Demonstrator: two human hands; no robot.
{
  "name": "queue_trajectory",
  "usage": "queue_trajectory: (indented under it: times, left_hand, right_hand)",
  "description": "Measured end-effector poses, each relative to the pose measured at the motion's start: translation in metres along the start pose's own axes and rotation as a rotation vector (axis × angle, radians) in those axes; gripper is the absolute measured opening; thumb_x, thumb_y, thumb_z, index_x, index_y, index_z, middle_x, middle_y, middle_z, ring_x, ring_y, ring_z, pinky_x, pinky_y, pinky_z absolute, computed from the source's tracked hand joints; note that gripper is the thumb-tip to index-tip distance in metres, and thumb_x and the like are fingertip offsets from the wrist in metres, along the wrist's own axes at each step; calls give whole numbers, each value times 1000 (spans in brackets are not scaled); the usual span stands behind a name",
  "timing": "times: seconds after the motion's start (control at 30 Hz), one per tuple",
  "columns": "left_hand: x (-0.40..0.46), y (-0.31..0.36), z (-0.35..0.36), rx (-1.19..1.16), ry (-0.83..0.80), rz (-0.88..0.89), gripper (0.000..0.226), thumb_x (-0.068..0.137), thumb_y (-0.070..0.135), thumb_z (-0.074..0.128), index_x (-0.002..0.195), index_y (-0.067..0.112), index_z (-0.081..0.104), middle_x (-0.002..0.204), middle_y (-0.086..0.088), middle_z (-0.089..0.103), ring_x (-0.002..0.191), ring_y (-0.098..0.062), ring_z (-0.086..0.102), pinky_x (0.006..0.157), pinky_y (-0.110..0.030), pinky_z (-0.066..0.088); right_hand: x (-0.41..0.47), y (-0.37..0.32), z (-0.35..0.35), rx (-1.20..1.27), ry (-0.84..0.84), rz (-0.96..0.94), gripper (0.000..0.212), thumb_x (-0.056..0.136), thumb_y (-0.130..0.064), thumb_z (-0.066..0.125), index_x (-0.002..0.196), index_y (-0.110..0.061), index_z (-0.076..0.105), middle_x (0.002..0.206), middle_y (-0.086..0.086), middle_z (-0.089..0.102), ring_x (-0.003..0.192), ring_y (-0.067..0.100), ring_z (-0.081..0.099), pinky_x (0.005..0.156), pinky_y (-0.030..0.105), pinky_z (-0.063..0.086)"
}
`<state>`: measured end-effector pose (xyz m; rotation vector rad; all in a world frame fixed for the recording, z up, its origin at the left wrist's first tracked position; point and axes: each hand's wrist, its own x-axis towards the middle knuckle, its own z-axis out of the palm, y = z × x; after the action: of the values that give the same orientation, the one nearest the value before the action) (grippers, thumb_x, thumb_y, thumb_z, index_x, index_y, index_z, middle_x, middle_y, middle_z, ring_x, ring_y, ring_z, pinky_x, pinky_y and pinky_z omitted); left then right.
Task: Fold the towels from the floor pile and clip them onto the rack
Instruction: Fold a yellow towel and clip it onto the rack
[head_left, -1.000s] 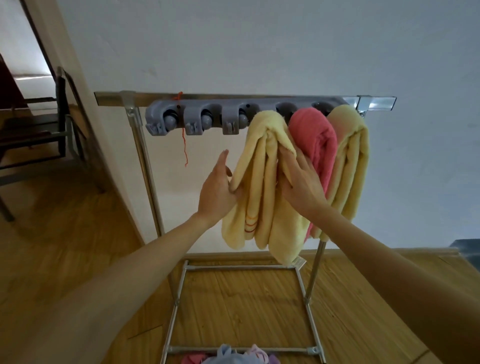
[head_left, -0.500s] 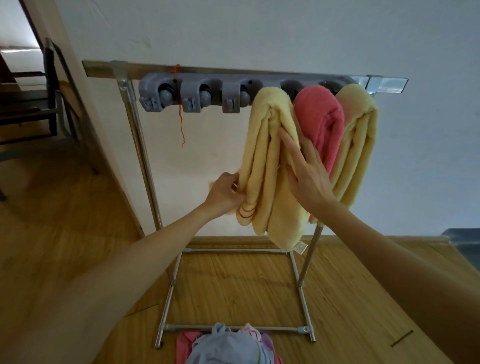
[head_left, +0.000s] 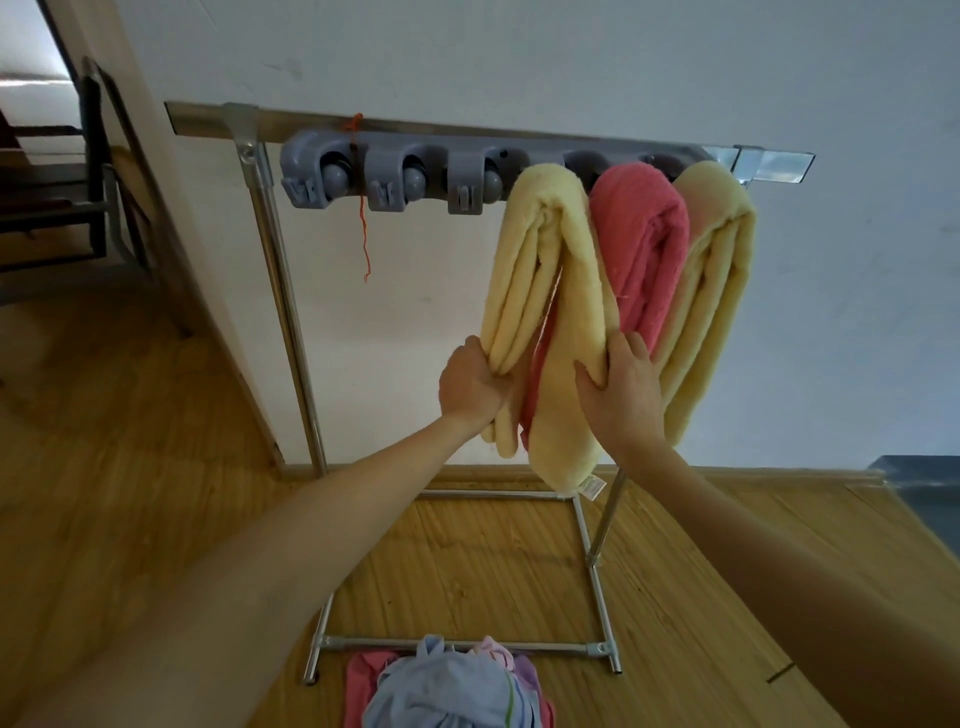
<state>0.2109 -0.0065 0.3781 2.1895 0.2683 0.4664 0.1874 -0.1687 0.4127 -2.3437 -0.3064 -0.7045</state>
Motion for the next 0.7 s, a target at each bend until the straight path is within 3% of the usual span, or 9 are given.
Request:
queue_trajectory:
  times: [0.07,0.2,0.33,0.4,0.47,0.57,0.7]
  left_hand:
    - [5,-11,-9,66,48,-48,32,85,29,66,106,7,56,101,-10,61,88,-24,62,63,-26,44]
    - [2,-27,-36,117,134,-26,32,85,28,67,103,4,55,97,-9,56,78,-17,52,62,-25,40]
    - [-3,-38,-65,105,224,65,28,81,22,70,94,3,54,92,-9,52,76,-18,47,62,-27,34]
    - [-3,-41,-74,114,244,87,26,79,20,71,91,4,54,91,-9,51,75,-19,46,63,-28,33]
    - [-3,-42,-81,128,240,115,26,79,19,71,91,4,54,89,-6,48,75,-19,45,63,-28,33]
    - [-2,-44,-83,158,237,163,24,80,18,69,93,4,55,89,-5,46,74,-19,45,62,-29,33]
    - [-4,-46,-75,183,231,201,23,79,18,68,91,4,54,87,-7,45,74,-22,47,60,-31,34]
  right_hand:
    - [-9,-6,4,-24,32,-20,17,87,-18,58,96,-7,50,95,4,48,75,20,49,60,33,46]
    - [-33,-28,11,144,36,-38,13,90,-14,52,90,-11,39,82,-3,43,67,11,44,54,18,36]
    - [-45,-46,19,340,-49,14,17,92,-2,45,91,-13,31,60,-4,38,45,8,37,37,22,31]
    - [-45,-52,26,344,-76,42,22,90,2,45,98,-12,31,64,-5,42,49,9,43,41,32,40]
    - [-43,-56,33,358,-99,106,26,90,4,46,110,-8,33,73,-9,45,58,4,49,53,34,50]
    - [-36,-53,45,365,-101,158,32,92,4,44,121,-5,32,78,-11,47,64,5,52,65,39,53]
    - [-27,-42,57,294,-141,134,31,93,5,39,123,-1,33,82,9,54,74,33,62,65,49,54]
